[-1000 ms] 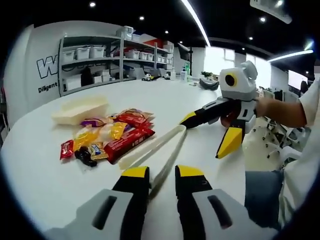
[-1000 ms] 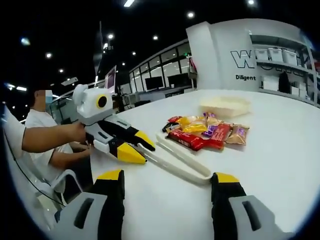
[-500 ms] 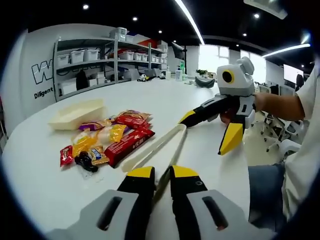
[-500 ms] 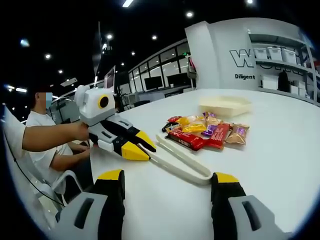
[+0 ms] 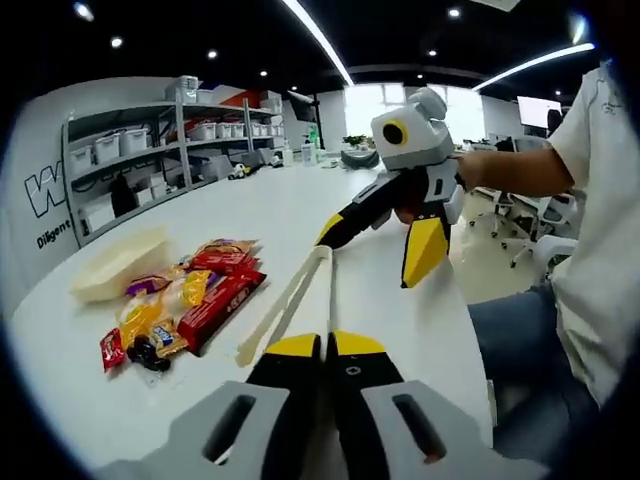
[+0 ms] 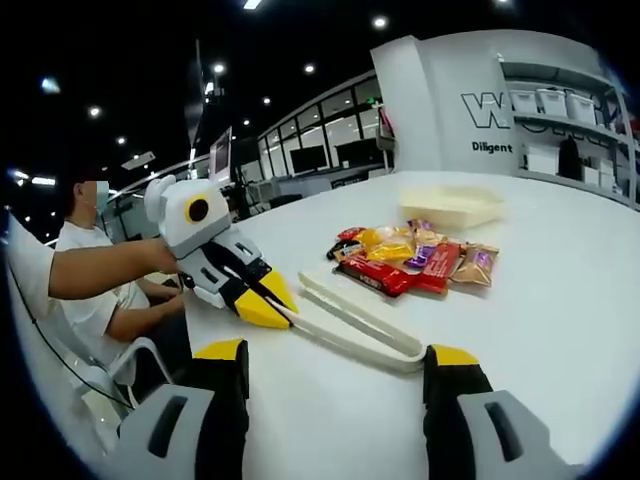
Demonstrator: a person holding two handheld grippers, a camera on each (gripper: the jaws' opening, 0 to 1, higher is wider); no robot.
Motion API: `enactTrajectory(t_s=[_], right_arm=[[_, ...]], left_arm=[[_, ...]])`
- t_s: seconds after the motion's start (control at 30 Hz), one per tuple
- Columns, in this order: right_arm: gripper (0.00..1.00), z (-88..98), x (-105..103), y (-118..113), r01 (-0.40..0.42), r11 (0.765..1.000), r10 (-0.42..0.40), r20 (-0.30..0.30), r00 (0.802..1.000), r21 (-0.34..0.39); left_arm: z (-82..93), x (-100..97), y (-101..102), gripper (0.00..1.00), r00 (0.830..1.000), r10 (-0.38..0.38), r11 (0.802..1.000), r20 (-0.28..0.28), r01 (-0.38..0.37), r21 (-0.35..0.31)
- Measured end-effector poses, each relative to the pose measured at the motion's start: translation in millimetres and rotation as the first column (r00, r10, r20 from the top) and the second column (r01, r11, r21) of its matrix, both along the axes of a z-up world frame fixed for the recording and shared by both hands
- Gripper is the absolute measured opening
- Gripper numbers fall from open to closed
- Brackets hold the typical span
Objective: Place the target food into the container with the food tongs after gripping and lifting it, then release it inside without dropping or visibly crushing the food.
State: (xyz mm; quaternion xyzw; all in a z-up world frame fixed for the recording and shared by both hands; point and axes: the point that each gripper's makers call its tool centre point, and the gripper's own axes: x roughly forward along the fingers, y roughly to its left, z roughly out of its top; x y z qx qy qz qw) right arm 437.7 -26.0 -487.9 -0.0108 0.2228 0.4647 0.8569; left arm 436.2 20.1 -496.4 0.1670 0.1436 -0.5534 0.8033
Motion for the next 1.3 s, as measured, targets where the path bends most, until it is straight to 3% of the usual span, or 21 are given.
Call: enactTrajectory(t_s=[0.17, 0.3, 0.37, 0.5, 0.6, 0.7, 0.77, 0.83, 0.93, 1.03, 1.3], right_arm=[[0.66, -0.7, -2, -4, 0.002, 1.000, -0.002, 0.001, 1.000, -0.009], [0.65, 10.2, 0, -6, 0.012, 0.999, -0.012, -0.005, 1.000, 0.046], [0.64, 12.3, 1, -7, 0.014, 0.998, -0.013, -0.016, 1.000, 0.056], [0.67, 17.1, -2, -5, -0.001, 0.997, 0.001, 0.002, 1.000, 0.072], [0.66, 20.3, -10, 4, -0.051, 0.992, 0.054, -0.024, 0.998, 0.114], [0.65, 27.7, -14, 11, -0.077, 0.988, 0.078, -0.006, 0.997, 0.135], [0.65, 35.1, -12, 17, -0.055, 0.981, 0.064, -0.048, 0.997, 0.184], [0.64, 46.5, -12, 22, -0.067, 0.969, 0.080, -0.043, 0.996, 0.238], [0.62, 54.5, -12, 23, -0.070, 0.962, 0.082, -0.035, 0.996, 0.263], [0.57, 65.9, -18, 29, -0.096, 0.939, 0.124, -0.066, 0.990, 0.331], [0.55, 83.6, -28, 35, -0.171, 0.919, 0.179, 0.011, 0.984, 0.354]], left_arm=[[3.6, -5.1, -3, 0.01, 1.000, -0.004, 1.000, -0.022, 0.004, 0.000], [6.9, -5.4, 0, 0.01, 1.000, -0.009, 0.999, -0.025, 0.007, -0.046], [9.4, -8.7, -2, 0.01, 0.997, -0.010, 0.994, -0.072, 0.002, -0.105], [27.5, -15.7, -4, 0.01, 0.997, -0.025, 0.977, -0.072, 0.009, -0.214], [42.7, -24.7, -8, 0.01, 0.995, -0.071, 0.956, -0.072, 0.047, -0.290], [48.5, -25.1, -8, 0.01, 0.995, -0.066, 0.952, -0.077, 0.040, -0.302], [50.3, -24.4, -9, 0.01, 0.995, -0.063, 0.952, -0.079, 0.036, -0.303], [51.7, -25.5, -8, 0.01, 0.995, -0.065, 0.952, -0.078, 0.038, -0.302], [60.0, -31.0, -9, 0.01, 0.992, -0.086, 0.939, -0.089, 0.051, -0.339], [74.4, -34.7, -10, 0.01, 0.988, -0.109, 0.909, -0.105, 0.056, -0.412], [92.8, -43.8, -13, 0.01, 0.982, -0.156, 0.877, -0.105, 0.089, -0.472]])
